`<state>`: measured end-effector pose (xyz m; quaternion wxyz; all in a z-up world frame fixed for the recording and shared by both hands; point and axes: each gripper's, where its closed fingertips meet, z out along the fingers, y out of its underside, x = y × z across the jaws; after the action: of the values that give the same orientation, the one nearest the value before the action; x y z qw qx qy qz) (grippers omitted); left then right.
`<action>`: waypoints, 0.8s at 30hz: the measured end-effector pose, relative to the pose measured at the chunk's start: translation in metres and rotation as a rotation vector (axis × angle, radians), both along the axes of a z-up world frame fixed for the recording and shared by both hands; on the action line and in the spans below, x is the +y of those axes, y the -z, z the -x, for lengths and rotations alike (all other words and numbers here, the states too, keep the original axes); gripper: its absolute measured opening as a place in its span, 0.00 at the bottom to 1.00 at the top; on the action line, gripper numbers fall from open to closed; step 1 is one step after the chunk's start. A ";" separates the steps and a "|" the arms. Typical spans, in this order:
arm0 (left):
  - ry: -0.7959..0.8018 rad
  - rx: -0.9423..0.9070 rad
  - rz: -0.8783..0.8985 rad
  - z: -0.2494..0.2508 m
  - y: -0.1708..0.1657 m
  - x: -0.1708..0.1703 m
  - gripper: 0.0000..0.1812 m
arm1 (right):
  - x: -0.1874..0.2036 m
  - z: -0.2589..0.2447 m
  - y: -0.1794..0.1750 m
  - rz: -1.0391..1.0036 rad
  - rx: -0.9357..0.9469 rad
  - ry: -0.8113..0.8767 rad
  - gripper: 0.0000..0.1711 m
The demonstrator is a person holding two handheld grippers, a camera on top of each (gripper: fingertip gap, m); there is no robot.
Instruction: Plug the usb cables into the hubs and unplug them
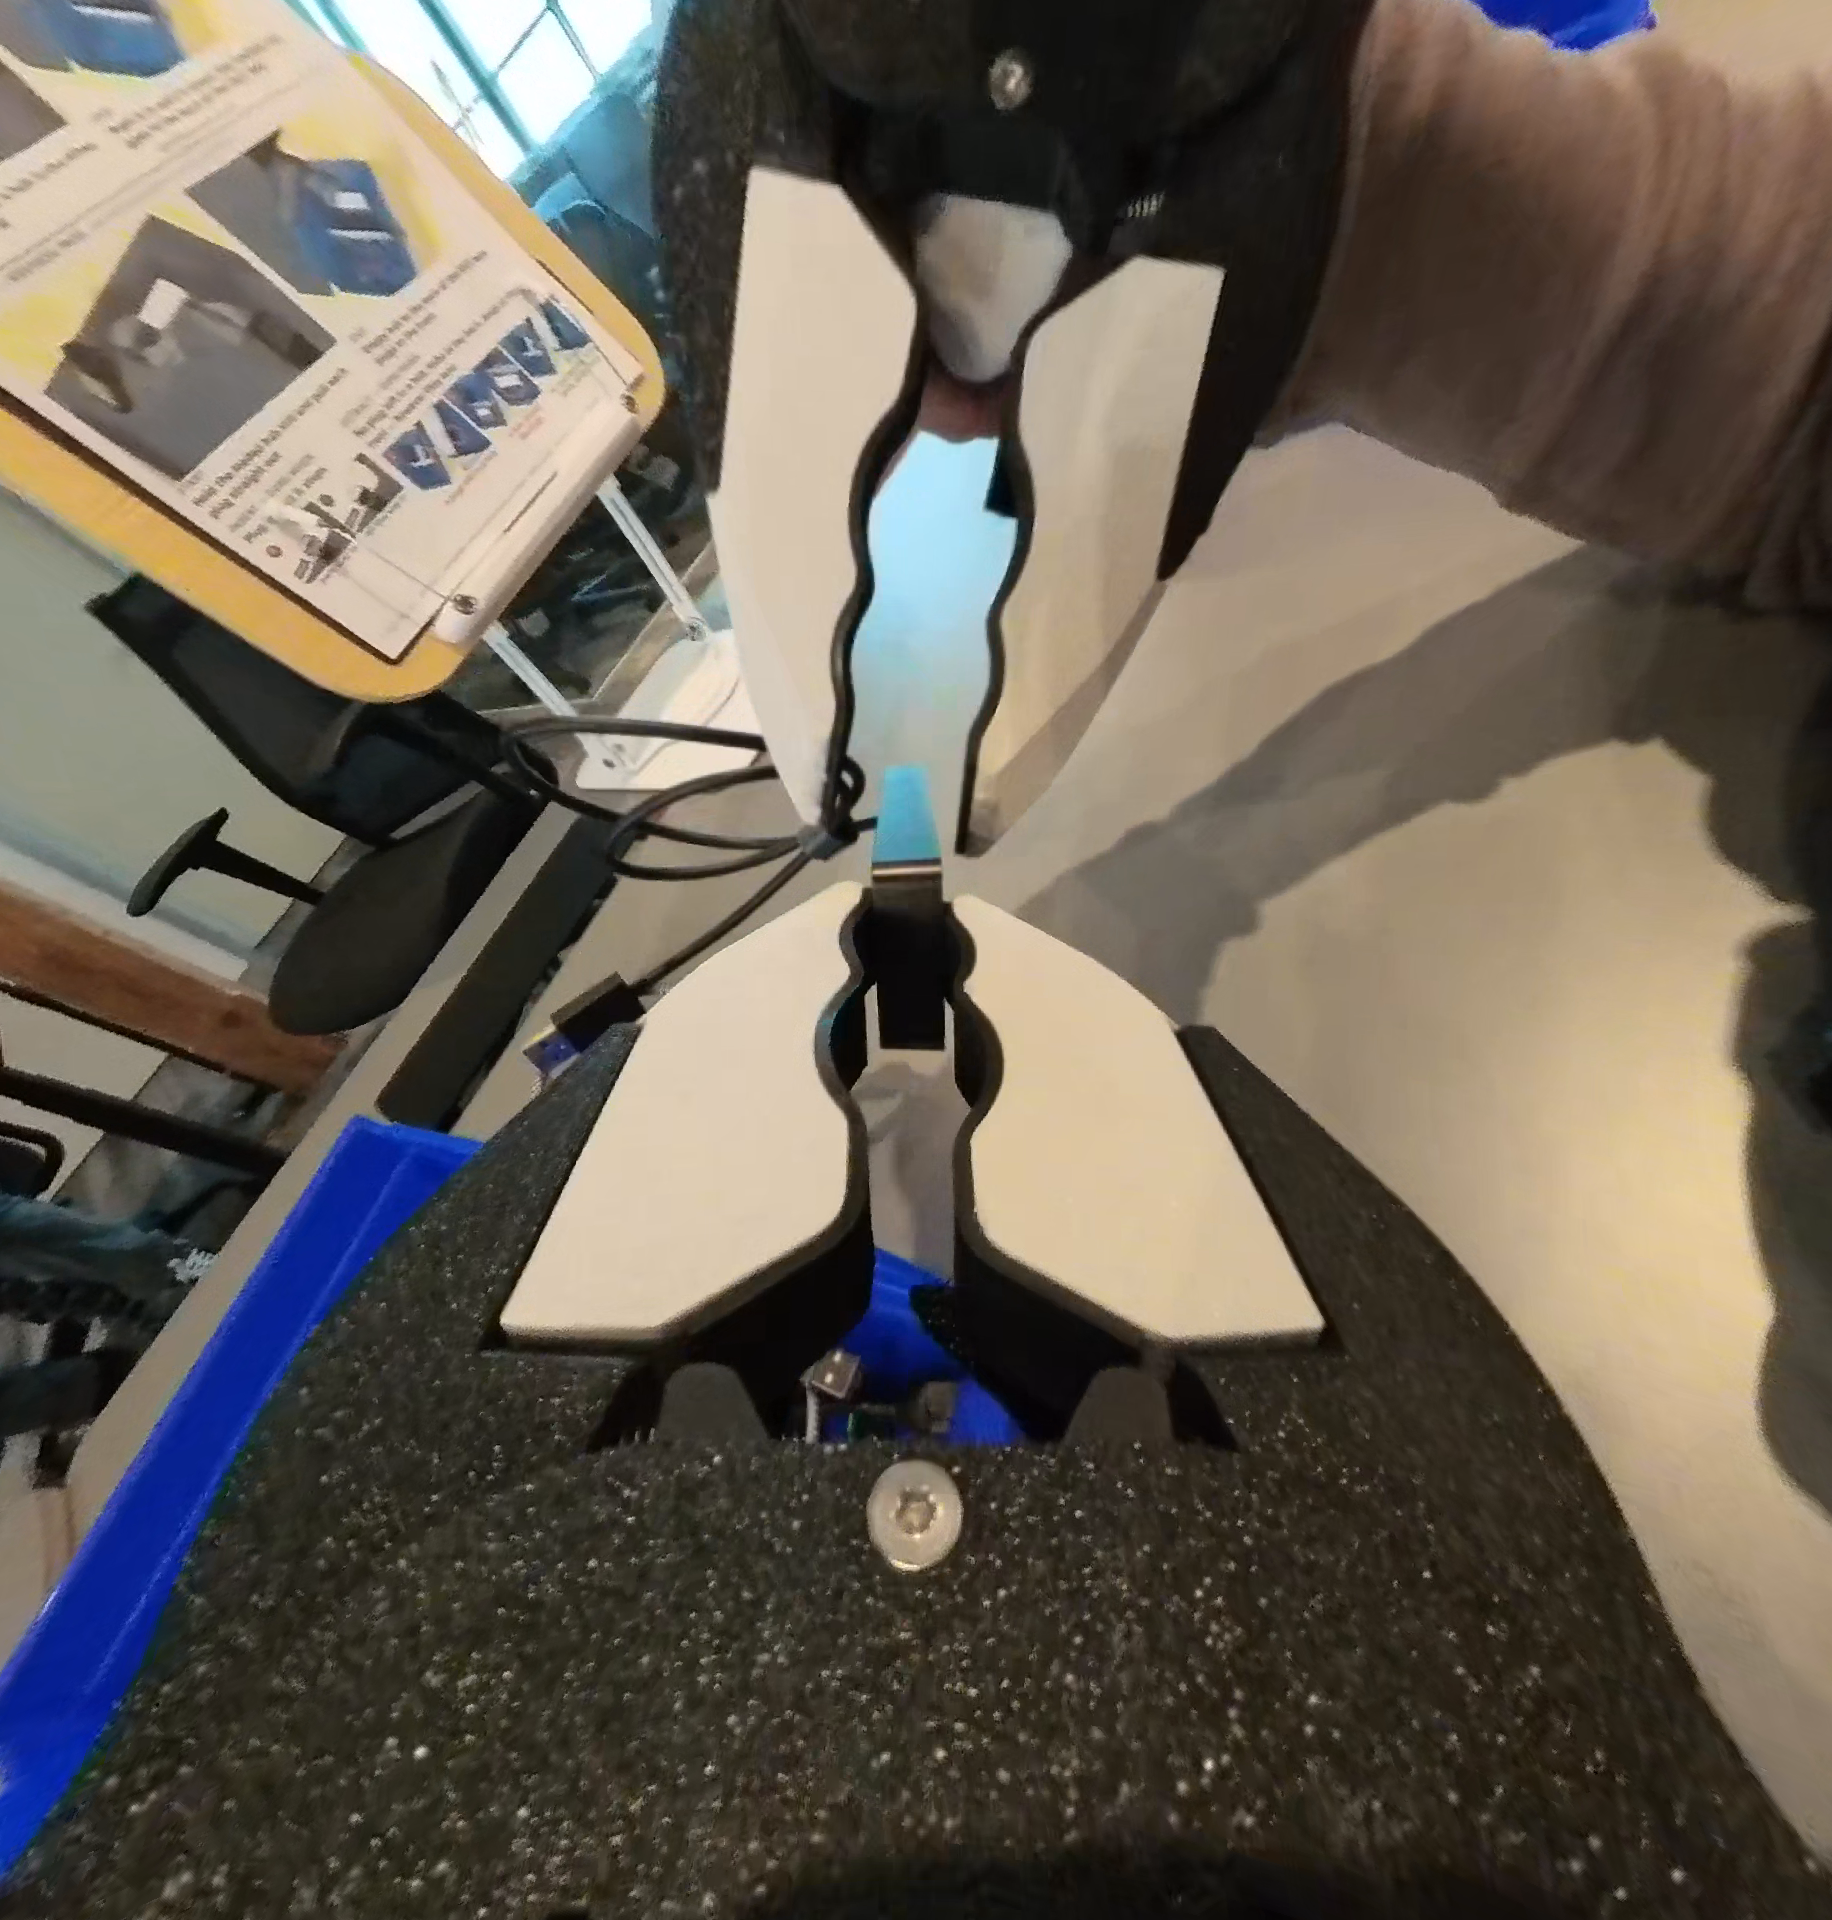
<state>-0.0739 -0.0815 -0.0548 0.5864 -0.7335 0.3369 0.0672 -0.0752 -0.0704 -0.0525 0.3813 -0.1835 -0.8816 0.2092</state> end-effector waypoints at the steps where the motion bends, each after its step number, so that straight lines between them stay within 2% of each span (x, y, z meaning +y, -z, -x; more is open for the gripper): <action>1: 0.006 0.008 0.002 -0.002 0.001 0.000 0.06 | 0.000 0.001 0.005 -0.025 -0.015 0.007 0.13; 4: 0.027 0.005 0.002 -0.006 0.001 -0.001 0.06 | -0.001 0.003 0.017 -0.085 -0.050 0.020 0.07; 7: 0.008 -0.012 -0.037 -0.003 -0.002 0.002 0.07 | 0.001 0.007 0.018 -0.081 -0.058 0.038 0.06; 10: -0.068 -0.091 -0.130 0.009 -0.019 0.006 0.15 | 0.007 0.012 0.001 0.041 0.001 0.046 0.06; 14: -0.132 -0.270 -0.200 0.027 -0.040 0.005 0.24 | 0.018 0.018 -0.059 0.463 0.279 -0.025 0.06; 17: -0.086 -0.479 -0.259 0.028 -0.056 0.003 0.27 | 0.032 0.009 -0.097 0.836 0.447 -0.135 0.06; 21: -0.054 -0.622 -0.271 0.025 -0.056 0.010 0.37 | 0.030 -0.002 -0.103 1.130 0.373 -0.307 0.06; 24: -0.002 -0.633 -0.247 0.012 -0.052 0.012 0.33 | 0.019 -0.007 -0.103 1.238 0.309 -0.414 0.05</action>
<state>-0.0864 -0.0692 -0.0026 0.7463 -0.6417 0.1268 -0.1228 -0.0683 -0.0509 0.0508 0.2795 -0.1634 -0.5512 0.7690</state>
